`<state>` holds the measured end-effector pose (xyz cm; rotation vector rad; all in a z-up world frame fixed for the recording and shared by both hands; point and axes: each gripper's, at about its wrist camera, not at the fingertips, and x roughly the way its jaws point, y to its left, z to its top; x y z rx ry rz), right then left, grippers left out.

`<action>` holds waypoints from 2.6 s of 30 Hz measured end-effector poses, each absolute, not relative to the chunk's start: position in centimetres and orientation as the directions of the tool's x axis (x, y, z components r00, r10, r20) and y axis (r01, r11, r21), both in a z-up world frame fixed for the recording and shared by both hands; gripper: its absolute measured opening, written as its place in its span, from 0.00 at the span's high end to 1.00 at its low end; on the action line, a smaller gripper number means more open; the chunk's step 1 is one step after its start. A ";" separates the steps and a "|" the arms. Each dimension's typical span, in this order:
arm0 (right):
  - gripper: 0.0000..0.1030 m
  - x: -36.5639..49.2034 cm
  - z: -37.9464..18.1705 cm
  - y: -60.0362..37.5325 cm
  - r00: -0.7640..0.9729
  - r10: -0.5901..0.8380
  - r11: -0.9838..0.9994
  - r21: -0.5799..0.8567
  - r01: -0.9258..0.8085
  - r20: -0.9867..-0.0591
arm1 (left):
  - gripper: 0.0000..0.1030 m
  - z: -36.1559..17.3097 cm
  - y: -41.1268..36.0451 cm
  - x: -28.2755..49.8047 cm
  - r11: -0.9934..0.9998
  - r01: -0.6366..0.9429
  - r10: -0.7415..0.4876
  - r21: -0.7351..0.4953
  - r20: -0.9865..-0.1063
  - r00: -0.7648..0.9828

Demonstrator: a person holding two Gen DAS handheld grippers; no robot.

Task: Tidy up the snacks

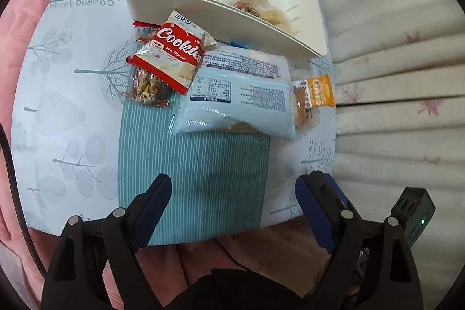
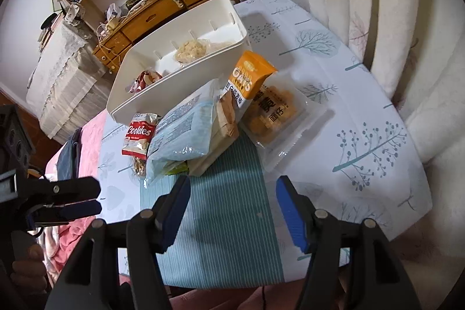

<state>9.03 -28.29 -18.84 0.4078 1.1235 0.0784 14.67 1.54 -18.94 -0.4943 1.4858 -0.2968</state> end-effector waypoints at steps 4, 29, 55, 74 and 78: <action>0.40 10.3 -19.2 -29.1 0.421 0.313 0.916 0.387 0.103 -0.851 | 0.16 -19.7 0.7 15.6 0.858 -0.172 -0.478 -0.484 -0.875 0.073; 0.50 19.2 -24.2 -29.5 0.108 0.617 0.784 0.598 -0.168 -0.779 | 0.17 -27.8 -0.9 19.1 0.538 -0.704 -0.507 -0.464 -0.845 0.169; 0.83 23.6 -28.1 -29.6 -0.091 0.730 0.671 0.735 -0.096 -0.678 | 0.45 -30.7 -2.3 22.1 0.309 -0.854 -0.441 -0.418 -0.859 0.261; 0.87 22.3 -26.8 -30.0 -0.141 0.740 0.646 0.753 -0.126 -0.658 | 0.78 -27.4 2.0 15.5 0.224 -0.833 -0.410 -0.506 -0.824 0.391; 0.87 22.0 -25.4 -30.3 -0.120 0.735 0.649 0.744 -0.160 -0.667 | 0.79 -26.1 3.0 14.2 0.254 -0.820 -0.406 -0.513 -0.826 0.391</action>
